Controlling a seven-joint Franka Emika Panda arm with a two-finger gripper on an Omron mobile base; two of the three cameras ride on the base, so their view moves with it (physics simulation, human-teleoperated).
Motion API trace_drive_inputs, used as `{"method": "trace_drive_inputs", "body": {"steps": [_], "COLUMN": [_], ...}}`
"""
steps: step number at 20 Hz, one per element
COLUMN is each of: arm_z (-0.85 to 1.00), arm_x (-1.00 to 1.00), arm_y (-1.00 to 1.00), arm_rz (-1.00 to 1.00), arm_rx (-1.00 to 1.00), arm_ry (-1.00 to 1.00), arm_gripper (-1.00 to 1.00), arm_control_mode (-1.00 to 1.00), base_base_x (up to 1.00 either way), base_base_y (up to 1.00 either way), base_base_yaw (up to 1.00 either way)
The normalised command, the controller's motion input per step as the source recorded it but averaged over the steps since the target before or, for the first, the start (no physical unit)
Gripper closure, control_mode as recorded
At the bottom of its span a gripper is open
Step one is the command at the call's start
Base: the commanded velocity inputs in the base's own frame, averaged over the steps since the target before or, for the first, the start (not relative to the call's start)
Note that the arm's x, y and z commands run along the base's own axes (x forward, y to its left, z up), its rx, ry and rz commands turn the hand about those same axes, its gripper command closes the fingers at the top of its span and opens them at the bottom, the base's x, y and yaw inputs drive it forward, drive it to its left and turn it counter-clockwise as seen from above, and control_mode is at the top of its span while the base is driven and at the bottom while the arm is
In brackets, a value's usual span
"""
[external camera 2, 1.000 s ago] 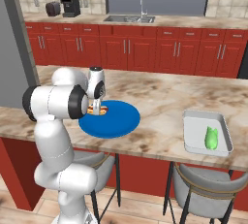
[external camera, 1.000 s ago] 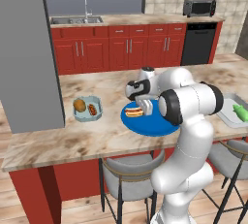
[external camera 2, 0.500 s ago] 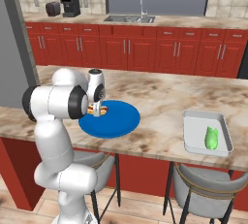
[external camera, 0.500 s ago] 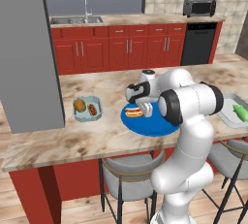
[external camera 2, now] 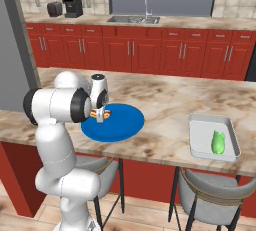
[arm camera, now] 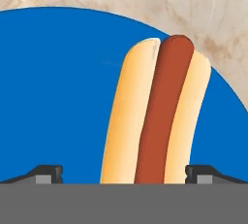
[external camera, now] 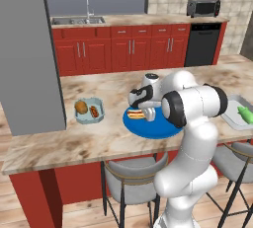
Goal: Place one cooked food and one vegetable from the large plate to each tupperware container.
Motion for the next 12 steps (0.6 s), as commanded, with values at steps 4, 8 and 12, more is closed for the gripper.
{"method": "trace_drive_inputs", "body": {"steps": [4, 8, 12], "arm_z": [-0.08, -0.03, 0.0], "arm_x": [0.0, 0.0, 0.0], "arm_y": [0.0, 0.0, 0.01], "arm_rz": [0.0, 0.0, 0.0], "arm_rx": [0.01, 0.0, 0.0], "arm_ry": [0.0, 0.0, 0.0], "arm_gripper": [1.0, 1.0, 1.0], "arm_control_mode": [-1.0, -1.0, -1.0], "base_base_x": [0.0, 0.0, 0.0], "base_base_y": [0.0, 0.0, 0.0], "base_base_yaw": [0.0, 0.0, 0.0]}}
